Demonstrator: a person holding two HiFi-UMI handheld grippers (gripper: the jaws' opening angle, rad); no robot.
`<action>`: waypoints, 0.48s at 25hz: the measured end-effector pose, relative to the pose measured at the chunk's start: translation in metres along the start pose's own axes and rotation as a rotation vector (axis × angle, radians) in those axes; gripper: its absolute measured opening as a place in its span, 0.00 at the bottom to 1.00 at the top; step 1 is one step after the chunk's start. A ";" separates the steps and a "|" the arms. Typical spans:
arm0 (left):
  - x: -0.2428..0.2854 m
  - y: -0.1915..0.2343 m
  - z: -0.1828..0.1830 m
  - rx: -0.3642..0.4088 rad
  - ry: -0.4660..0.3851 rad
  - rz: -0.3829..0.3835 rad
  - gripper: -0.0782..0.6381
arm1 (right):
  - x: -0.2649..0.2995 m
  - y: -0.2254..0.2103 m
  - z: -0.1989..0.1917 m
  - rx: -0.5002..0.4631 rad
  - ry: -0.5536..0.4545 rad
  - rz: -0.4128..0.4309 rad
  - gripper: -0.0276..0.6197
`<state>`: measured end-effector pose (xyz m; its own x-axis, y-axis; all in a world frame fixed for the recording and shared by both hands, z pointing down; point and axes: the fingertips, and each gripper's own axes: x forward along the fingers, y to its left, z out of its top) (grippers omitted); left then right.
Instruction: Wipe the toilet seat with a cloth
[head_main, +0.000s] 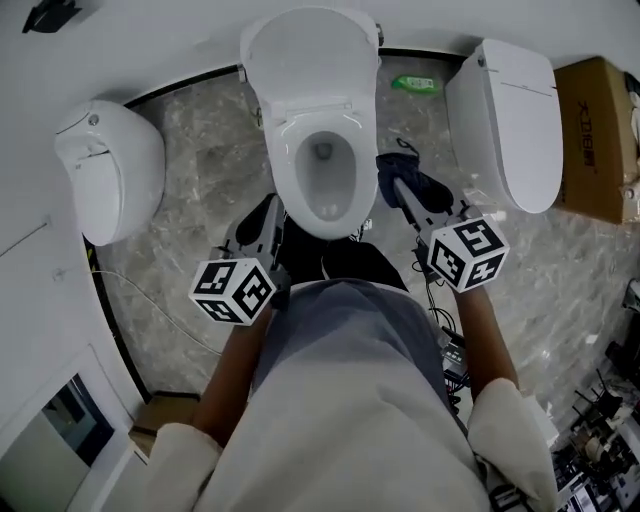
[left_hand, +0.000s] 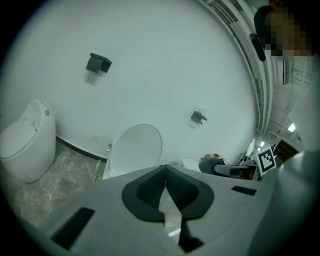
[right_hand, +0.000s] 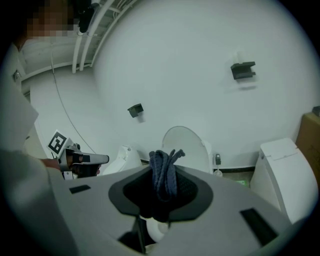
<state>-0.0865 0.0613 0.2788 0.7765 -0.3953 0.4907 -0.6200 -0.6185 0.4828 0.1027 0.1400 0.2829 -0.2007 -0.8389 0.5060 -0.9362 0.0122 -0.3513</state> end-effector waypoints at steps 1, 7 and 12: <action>-0.003 -0.005 0.003 0.014 -0.009 -0.004 0.12 | -0.005 0.004 0.004 -0.003 -0.016 0.002 0.16; -0.022 -0.029 0.031 0.094 -0.074 -0.027 0.12 | -0.034 0.030 0.029 -0.046 -0.100 0.015 0.16; -0.036 -0.061 0.062 0.213 -0.145 -0.032 0.12 | -0.058 0.047 0.049 -0.052 -0.163 0.027 0.16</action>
<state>-0.0692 0.0716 0.1867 0.8129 -0.4568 0.3613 -0.5689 -0.7555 0.3249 0.0844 0.1625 0.1983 -0.1808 -0.9149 0.3610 -0.9457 0.0609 -0.3194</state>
